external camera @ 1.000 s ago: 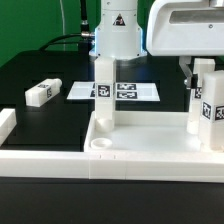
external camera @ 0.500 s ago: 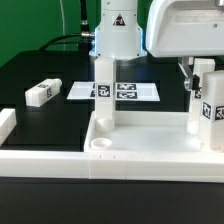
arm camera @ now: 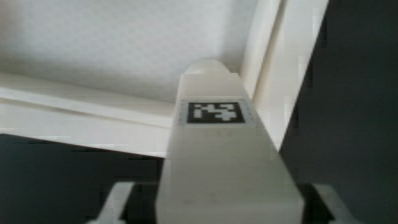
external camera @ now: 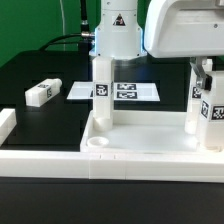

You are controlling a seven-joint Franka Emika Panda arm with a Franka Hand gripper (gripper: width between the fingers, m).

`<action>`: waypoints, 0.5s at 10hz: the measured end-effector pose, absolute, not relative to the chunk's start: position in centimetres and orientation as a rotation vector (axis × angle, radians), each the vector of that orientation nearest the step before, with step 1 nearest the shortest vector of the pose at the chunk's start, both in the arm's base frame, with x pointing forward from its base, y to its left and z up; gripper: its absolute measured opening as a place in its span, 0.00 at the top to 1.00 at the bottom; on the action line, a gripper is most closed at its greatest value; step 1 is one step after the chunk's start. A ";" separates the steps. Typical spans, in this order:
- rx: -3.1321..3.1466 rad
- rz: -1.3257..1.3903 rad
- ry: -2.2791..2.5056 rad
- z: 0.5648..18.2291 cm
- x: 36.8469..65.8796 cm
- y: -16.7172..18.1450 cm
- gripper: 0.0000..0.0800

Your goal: Assemble desk

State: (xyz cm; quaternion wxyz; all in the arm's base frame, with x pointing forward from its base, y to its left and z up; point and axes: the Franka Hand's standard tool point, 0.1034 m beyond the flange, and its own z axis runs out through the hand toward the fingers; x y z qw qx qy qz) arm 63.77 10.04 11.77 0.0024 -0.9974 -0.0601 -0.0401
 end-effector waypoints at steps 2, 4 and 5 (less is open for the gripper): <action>-3.129 -0.125 -0.058 11.8 63.8 10.1 0.64; -3.122 -0.123 0.140 11.7 63.8 10.1 0.64; -3.106 -0.122 0.257 11.7 63.8 10.0 0.64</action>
Offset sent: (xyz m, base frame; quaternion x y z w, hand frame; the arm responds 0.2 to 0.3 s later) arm 0.0000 0.0000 0.0000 0.0000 0.0000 0.1938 0.9810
